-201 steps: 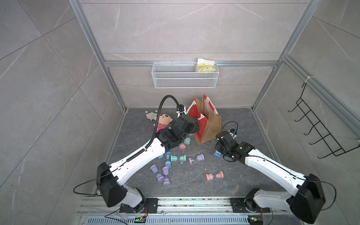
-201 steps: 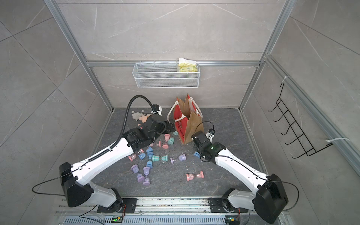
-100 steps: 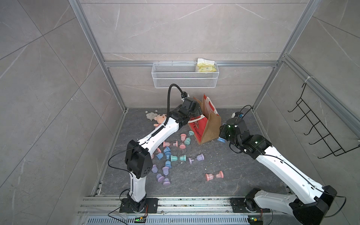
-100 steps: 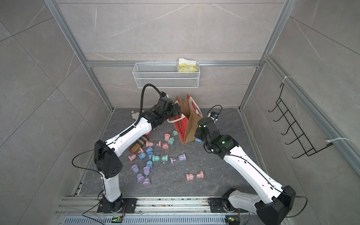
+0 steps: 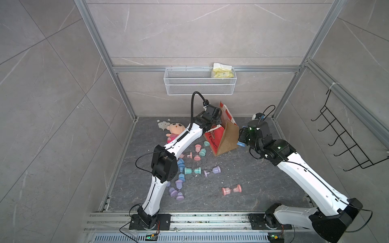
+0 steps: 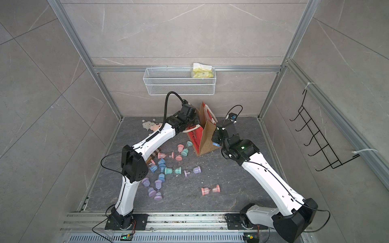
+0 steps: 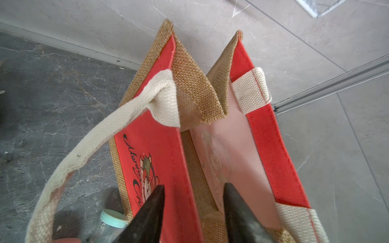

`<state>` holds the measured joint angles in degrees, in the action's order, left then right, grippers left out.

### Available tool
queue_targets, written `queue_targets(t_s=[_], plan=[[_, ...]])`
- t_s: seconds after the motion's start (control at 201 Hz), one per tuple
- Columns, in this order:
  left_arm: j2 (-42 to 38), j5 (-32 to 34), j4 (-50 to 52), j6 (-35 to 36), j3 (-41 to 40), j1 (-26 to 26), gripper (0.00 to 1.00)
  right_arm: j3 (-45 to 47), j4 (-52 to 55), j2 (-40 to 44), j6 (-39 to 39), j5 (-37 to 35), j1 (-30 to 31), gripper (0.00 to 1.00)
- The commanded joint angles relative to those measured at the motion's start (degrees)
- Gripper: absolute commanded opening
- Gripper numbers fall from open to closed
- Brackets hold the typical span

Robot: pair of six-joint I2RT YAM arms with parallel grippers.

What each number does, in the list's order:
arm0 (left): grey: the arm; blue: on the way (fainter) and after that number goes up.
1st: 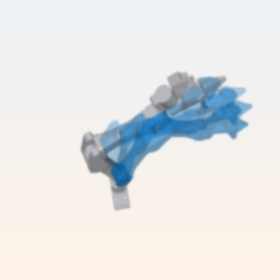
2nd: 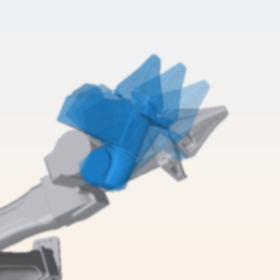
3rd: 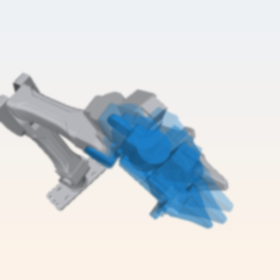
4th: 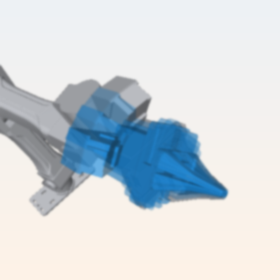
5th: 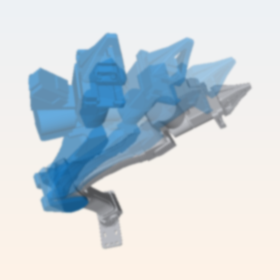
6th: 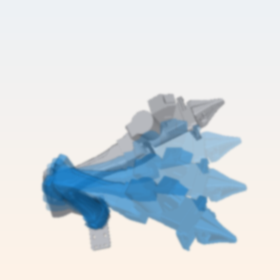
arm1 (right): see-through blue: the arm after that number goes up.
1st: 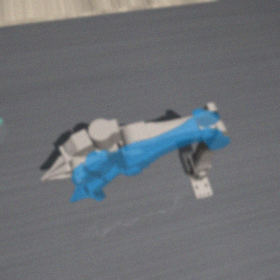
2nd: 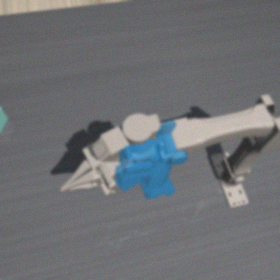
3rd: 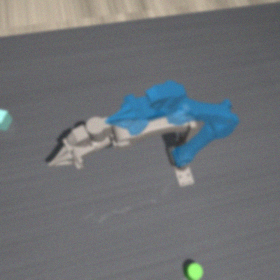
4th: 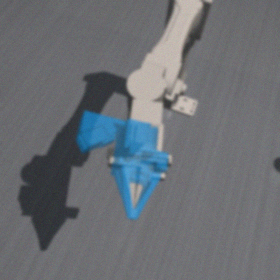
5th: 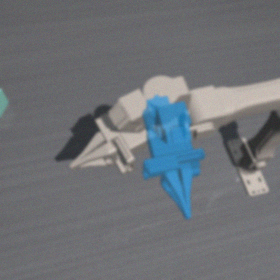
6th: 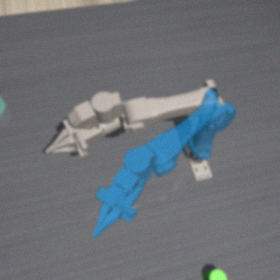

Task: Put the hourglass into the canvas bag
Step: Pick up the hourglass from the center of the board, then move the canvas bag to the center of the board.

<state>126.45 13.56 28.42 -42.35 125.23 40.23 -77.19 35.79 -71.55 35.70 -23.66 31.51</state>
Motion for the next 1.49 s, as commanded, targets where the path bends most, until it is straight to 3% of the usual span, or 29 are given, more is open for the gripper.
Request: queue_targets(t_s=[0.0,0.289,0.587,0.841,1.095,1.489], plan=[[0.5,1.0,2.4,2.1,2.6,-0.1,0.36,-2.1,0.2,0.1,-1.9,-0.1,-0.4,0.0],[-0.4,-3.5,0.9,5.3,2.5,0.5,0.0,-3.3,0.4,-0.1,-2.4,-0.4,-0.8,0.0],[-2.2,-8.1,-5.1,14.1,2.6,4.6,0.0,-5.4,2.8,0.3,-1.9,-0.5,-3.4,0.0],[-2.9,-14.4,-6.6,17.3,2.9,7.3,0.0,-8.3,6.7,1.2,-1.9,2.1,-7.4,0.0],[-5.5,-21.8,-8.5,16.2,-1.9,8.0,0.0,-10.6,8.1,0.9,-2.1,6.8,-11.0,0.0],[-7.3,-22.3,-8.0,15.9,-3.1,8.0,0.0,-10.2,4.3,-8.8,-0.7,11.0,-14.8,0.0]])
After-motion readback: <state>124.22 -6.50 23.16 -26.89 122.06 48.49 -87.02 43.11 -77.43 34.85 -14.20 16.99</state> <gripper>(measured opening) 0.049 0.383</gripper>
